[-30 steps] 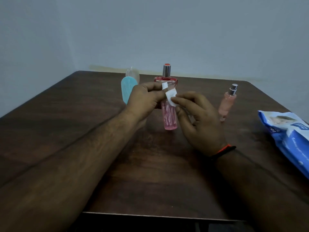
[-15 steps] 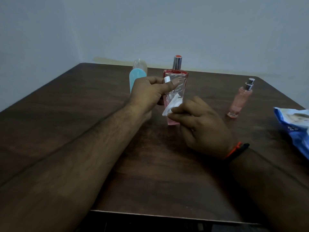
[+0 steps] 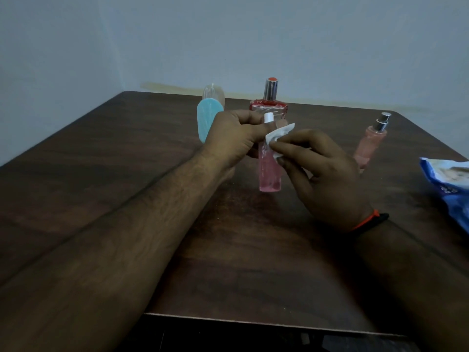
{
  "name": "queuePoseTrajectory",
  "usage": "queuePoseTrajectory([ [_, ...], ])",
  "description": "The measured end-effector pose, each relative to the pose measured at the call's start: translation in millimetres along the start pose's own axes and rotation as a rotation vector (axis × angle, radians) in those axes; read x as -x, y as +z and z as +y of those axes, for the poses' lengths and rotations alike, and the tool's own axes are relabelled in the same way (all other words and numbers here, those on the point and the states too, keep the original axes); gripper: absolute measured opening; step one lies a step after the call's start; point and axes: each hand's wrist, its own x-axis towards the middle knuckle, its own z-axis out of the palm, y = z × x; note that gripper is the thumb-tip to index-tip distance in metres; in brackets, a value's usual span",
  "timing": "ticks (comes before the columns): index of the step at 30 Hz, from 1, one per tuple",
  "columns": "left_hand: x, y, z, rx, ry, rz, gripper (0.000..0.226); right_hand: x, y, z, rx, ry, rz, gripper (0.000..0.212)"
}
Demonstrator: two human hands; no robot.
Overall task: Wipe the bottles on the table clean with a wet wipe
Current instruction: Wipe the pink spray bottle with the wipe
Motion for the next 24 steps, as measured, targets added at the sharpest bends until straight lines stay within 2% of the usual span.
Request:
queuePoseTrajectory([
  [3, -0.3, -2.5, 0.1, 0.03, -0.02, 0.026, 0.031, -0.8, 0.2, 0.9, -0.052, -0.042, -0.064, 0.02],
  [8, -6.5, -12.1, 0.2, 0.009, -0.045, 0.089, 0.034, 1.3, 4.0, -2.6, -0.097, -0.17, -0.206, 0.013],
  [10, -6.1, -12.7, 0.6, 0.001, -0.054, 0.09, 0.031, 1.1, 2.5, -2.4, -0.062, -0.187, -0.169, 0.014],
  [15, 1.9, -3.2, 5.2, -0.02, -0.057, 0.033, 0.019, 0.3, -2.1, -0.3, 0.038, -0.053, 0.039, 0.021],
  [20, 7.1, 6.3, 5.2, 0.026, -0.075, 0.005, 0.021, -1.2, 1.7, -1.1, -0.037, 0.005, 0.001, 0.022],
  [24, 7.1, 6.5, 4.1, 0.035, -0.096, 0.057, 0.025, -2.5, 4.5, -2.3, -0.017, -0.092, -0.058, 0.018],
])
